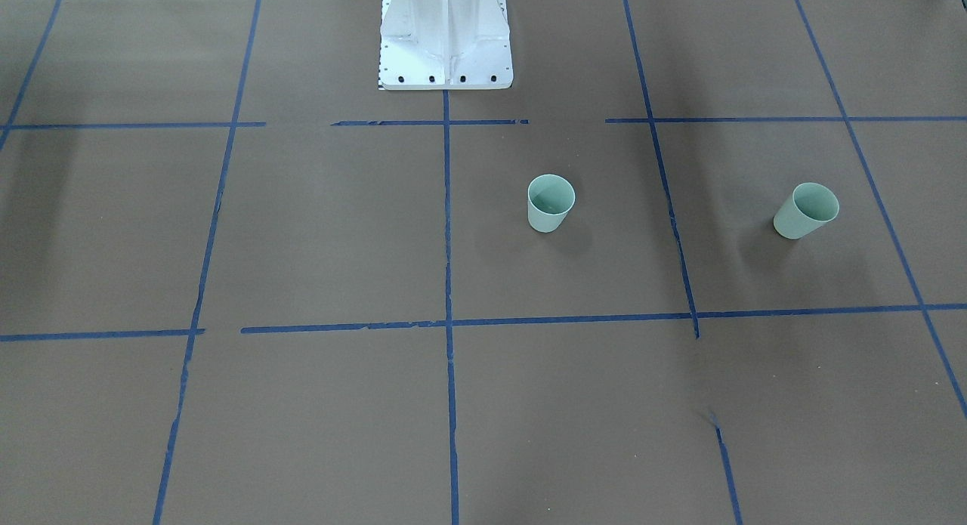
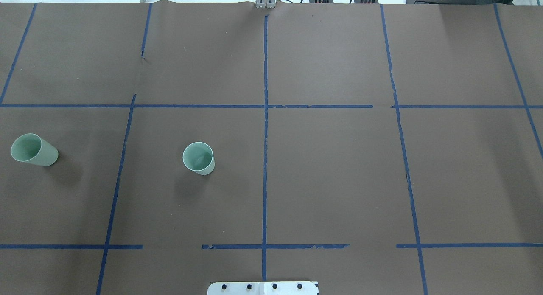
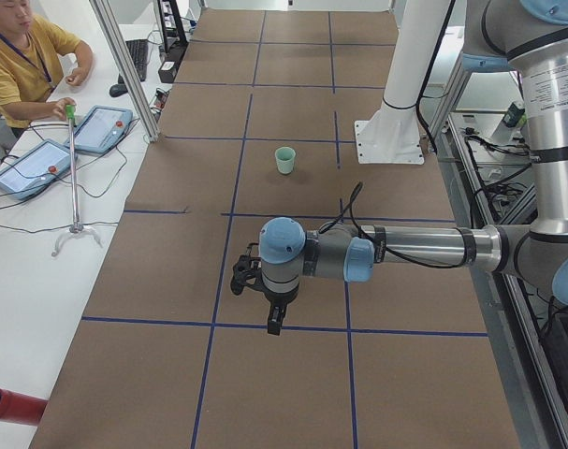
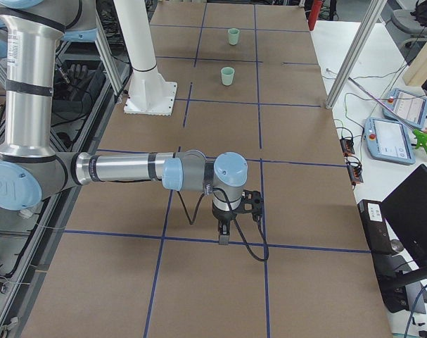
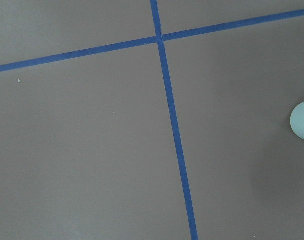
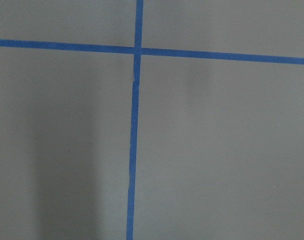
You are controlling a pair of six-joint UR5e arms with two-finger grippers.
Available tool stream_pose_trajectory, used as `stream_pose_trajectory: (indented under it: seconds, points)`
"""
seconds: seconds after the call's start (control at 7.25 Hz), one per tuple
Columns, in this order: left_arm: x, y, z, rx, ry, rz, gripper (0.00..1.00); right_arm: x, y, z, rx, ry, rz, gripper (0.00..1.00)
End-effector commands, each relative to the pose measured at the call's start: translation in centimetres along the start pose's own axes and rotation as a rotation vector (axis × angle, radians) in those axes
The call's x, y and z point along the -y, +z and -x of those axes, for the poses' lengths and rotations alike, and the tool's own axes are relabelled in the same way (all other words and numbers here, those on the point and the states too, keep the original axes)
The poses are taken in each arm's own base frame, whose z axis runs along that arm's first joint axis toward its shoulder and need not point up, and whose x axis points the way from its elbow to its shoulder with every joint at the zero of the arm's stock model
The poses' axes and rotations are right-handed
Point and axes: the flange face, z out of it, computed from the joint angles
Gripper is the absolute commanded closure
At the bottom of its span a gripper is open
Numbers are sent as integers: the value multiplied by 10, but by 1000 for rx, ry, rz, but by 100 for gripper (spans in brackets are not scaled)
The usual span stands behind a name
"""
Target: Stack cups
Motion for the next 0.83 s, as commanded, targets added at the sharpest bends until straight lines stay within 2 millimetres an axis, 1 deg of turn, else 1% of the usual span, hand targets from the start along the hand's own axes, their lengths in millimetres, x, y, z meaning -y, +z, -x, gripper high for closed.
stream_pose_trajectory:
  seconds: [0.0,0.14,0.28,0.41,0.55,0.69]
  points:
    - [2,-2,-2,4,6,-6,0,0,0,0,0,0,0,0]
    - [5,-1,-1,1,2,-5,0,0,0,0,0,0,0,0]
    - [25,-12,-9,5,29,-32,0,0,0,0,0,-1,1,0]
    - [26,-11,-8,-1,36,-35,0,0,0,0,0,0,0,0]
    - [35,-19,-18,1,52,-52,0,0,0,0,0,0,0,0]
    - [41,-17,-26,-3,-50,-59,0,0,0,0,0,-1,1,0]
